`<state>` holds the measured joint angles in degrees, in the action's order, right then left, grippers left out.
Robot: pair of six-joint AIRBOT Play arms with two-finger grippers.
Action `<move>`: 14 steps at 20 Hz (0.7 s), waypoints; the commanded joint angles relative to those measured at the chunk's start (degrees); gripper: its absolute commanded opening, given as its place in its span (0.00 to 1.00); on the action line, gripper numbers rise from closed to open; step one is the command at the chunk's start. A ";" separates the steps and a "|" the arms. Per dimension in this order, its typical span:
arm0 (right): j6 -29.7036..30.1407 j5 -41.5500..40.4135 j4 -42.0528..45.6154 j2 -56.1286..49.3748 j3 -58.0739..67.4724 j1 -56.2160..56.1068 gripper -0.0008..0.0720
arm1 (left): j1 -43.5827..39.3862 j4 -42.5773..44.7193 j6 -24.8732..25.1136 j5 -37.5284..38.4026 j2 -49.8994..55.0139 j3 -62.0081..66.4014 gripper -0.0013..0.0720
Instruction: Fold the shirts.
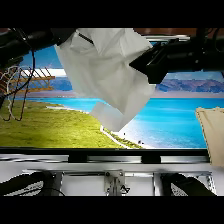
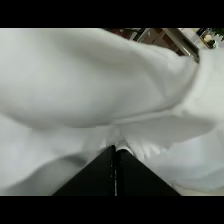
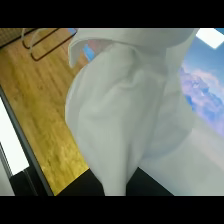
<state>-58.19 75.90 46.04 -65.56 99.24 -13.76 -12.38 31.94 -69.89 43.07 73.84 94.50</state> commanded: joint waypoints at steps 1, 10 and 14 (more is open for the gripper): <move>0.20 -4.87 -1.60 0.50 0.07 0.02 0.08 | 0.11 -3.52 -0.31 0.17 -0.04 0.11 0.09; 0.96 -19.02 -10.51 0.50 0.09 0.02 0.08 | -0.74 -12.70 1.70 1.16 0.07 0.11 0.09; 1.46 -19.37 -10.01 0.50 0.07 0.02 0.08 | -1.92 -12.24 2.62 2.86 0.07 0.11 0.09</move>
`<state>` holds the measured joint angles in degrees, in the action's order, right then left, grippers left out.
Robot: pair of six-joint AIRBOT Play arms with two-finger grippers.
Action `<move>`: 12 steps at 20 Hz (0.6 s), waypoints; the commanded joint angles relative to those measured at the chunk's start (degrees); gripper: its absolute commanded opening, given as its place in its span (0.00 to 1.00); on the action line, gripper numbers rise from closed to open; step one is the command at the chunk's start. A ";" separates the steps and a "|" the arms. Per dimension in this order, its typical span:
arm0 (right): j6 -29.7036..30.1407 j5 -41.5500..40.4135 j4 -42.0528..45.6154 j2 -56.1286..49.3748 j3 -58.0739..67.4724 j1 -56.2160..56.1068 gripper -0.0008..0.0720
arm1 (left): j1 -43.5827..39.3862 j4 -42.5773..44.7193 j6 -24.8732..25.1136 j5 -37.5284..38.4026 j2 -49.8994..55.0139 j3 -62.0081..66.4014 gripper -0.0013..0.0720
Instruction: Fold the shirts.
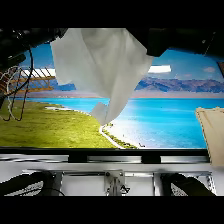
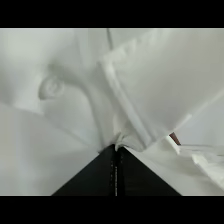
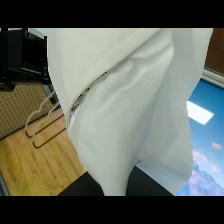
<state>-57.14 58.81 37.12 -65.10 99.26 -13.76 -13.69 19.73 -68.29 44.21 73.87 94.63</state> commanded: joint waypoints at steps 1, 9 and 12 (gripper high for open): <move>0.37 -2.23 -0.79 0.04 0.04 0.02 0.08 | -0.61 -0.07 1.81 1.99 0.02 -0.02 0.09; -11.58 -1.92 16.37 0.04 0.07 0.07 0.08 | 5.68 -0.74 1.79 1.90 -3.45 0.00 0.64; -17.90 -3.19 27.87 0.11 0.07 0.09 0.08 | 8.31 -0.70 1.81 1.92 -5.62 0.00 0.64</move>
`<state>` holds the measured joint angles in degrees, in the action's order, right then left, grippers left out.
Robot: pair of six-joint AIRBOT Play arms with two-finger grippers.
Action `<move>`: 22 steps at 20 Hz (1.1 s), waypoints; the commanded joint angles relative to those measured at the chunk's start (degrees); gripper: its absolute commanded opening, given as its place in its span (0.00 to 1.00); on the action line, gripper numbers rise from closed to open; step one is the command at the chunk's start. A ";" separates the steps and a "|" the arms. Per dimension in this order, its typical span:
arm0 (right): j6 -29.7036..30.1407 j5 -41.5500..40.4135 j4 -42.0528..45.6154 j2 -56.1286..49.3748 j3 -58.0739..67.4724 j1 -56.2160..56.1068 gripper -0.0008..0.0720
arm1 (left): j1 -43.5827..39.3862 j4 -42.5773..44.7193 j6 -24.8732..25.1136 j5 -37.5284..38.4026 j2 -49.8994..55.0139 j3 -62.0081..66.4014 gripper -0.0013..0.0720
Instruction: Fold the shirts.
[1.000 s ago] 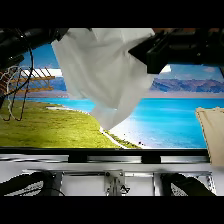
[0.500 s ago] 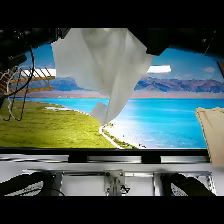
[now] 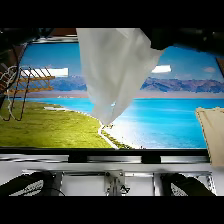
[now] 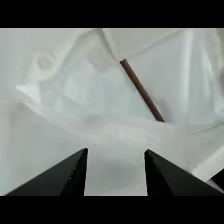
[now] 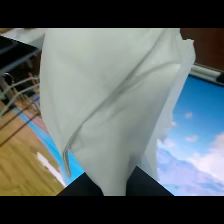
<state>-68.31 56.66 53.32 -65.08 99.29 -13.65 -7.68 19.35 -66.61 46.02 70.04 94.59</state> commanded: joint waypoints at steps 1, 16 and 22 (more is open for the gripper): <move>-9.97 -2.29 17.18 0.17 0.26 -0.02 0.08 | 2.80 -0.33 0.13 0.13 -2.36 0.04 0.64; -35.15 8.72 69.94 0.24 17.90 29.40 0.08 | 3.26 -0.35 0.04 10.84 -4.33 0.02 0.64; -34.86 10.27 69.61 0.24 17.90 41.33 0.08 | 3.26 -0.35 0.07 10.84 -4.42 0.02 0.64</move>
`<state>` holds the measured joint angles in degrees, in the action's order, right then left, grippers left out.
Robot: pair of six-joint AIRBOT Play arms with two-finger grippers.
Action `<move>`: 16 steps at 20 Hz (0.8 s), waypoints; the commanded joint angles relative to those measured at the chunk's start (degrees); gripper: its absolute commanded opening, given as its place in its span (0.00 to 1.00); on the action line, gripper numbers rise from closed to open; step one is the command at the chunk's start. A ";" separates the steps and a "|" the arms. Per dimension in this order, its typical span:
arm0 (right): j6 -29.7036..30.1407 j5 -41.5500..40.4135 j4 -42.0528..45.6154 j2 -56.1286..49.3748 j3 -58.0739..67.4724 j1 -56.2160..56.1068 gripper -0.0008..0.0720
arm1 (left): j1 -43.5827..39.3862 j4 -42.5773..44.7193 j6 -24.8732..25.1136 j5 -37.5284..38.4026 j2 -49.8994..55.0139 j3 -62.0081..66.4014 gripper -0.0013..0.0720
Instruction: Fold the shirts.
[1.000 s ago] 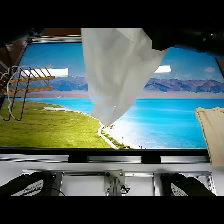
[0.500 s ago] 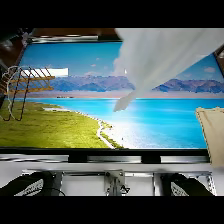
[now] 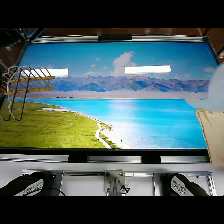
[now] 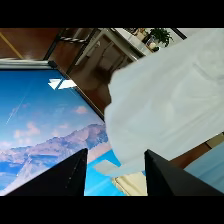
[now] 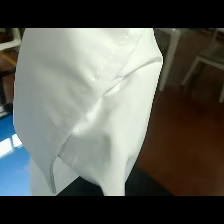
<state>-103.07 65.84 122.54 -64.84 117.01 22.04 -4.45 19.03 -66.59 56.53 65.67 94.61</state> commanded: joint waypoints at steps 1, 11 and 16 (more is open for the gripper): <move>-0.11 1.03 0.39 0.00 0.17 7.80 0.08 | 0.02 -0.02 0.02 0.35 -0.15 0.00 0.64; 0.17 -0.70 -5.42 -4.68 0.17 26.84 0.08 | 0.02 0.00 -0.13 1.18 -5.40 0.00 0.64; 0.63 -7.21 -6.86 -6.05 0.13 30.16 0.08 | -0.83 0.63 -0.11 1.18 -6.91 0.00 0.64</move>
<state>-102.80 62.81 116.75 -70.22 117.12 50.15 -4.69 19.03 -66.67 57.67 59.55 94.63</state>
